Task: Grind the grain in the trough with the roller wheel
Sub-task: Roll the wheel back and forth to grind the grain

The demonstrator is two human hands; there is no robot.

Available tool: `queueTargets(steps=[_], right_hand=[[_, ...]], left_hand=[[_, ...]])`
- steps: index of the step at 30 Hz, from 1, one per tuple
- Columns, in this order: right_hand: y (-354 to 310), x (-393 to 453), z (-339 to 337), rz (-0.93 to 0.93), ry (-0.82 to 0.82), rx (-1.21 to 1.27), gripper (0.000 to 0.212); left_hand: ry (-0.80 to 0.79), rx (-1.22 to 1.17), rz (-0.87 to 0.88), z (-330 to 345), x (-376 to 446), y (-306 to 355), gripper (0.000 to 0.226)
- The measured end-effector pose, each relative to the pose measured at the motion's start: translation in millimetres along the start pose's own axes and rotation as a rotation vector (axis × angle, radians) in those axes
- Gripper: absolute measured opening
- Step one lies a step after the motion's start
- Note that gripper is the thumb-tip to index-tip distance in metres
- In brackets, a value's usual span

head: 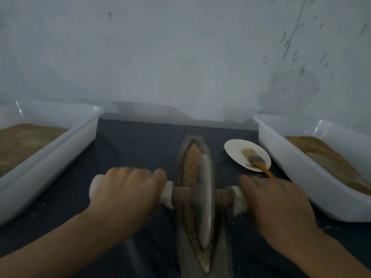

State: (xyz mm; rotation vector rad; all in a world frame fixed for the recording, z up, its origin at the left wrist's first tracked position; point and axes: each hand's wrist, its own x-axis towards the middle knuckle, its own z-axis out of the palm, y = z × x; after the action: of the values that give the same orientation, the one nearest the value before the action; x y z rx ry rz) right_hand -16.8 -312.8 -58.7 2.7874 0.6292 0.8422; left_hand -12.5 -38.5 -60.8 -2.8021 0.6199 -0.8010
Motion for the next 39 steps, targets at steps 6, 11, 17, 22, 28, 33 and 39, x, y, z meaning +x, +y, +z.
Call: queueTargets(steps=[6, 11, 17, 22, 28, 33, 39], right_hand=[[15.0, 72.6, 47.3, 0.086, -0.044, -0.123, 0.034], [17.3, 92.1, 51.8, 0.133, -0.070, -0.081, 0.023], [3.5, 23.1, 14.1, -0.032, 0.009, -0.055, 0.042], [5.7, 17.8, 14.2, -0.023, -0.031, -0.019, 0.048], [18.4, 90.7, 49.5, 0.087, -0.069, -0.173, 0.022], [12.6, 83.5, 39.4, 0.108, -0.107, -0.111, 0.024], [-5.2, 14.7, -6.4, -0.045, 0.031, -0.042, 0.051]], left_hand=[[-0.099, 0.016, -0.230, 46.7, 66.8, -14.7, 0.021], [-0.090, 0.014, -0.254, 56.2, 87.1, -20.0, 0.019], [-0.021, 0.055, -0.106, 22.6, 13.8, -2.4, 0.042], [-0.039, 0.083, -0.085, 17.3, 8.7, -3.1, 0.041], [-0.149, -0.028, -0.217, 54.2, 78.8, -25.5, 0.021], [-0.129, -0.018, -0.221, 48.9, 76.0, -20.7, 0.021], [-0.038, -0.021, 0.005, 13.4, 1.9, -6.7, 0.055]])
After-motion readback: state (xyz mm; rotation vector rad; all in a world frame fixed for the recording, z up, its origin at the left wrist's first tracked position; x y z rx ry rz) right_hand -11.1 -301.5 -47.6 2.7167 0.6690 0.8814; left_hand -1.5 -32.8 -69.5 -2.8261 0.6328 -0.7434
